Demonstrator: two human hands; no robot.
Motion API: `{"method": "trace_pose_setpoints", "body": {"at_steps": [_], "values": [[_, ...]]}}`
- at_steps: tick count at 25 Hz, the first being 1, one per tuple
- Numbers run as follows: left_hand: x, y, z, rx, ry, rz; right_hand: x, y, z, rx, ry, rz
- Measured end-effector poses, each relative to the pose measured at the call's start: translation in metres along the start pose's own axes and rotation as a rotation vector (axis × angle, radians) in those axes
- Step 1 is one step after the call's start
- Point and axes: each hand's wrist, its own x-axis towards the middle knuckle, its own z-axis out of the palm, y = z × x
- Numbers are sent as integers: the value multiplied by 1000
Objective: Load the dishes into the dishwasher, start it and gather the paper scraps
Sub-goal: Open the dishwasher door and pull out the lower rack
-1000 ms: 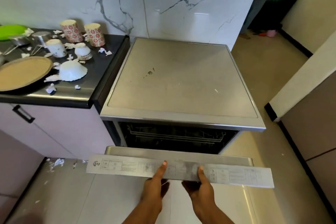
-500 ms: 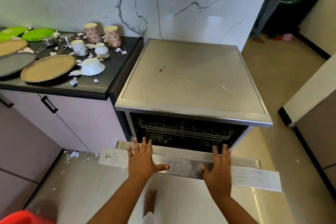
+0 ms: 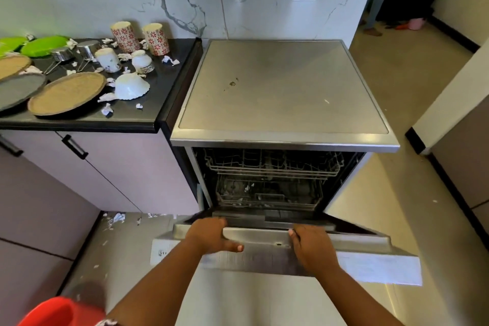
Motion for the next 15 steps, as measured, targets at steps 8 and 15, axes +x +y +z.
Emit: {"method": "trace_pose_setpoints", "body": {"at_steps": [8,15], "values": [[-26,-24,91,-135,-261,12,-71,-8,52,-130,-318,165],[-36,-52,221,-129,-361,117,-135,21,158,-131,-685,248]]}}
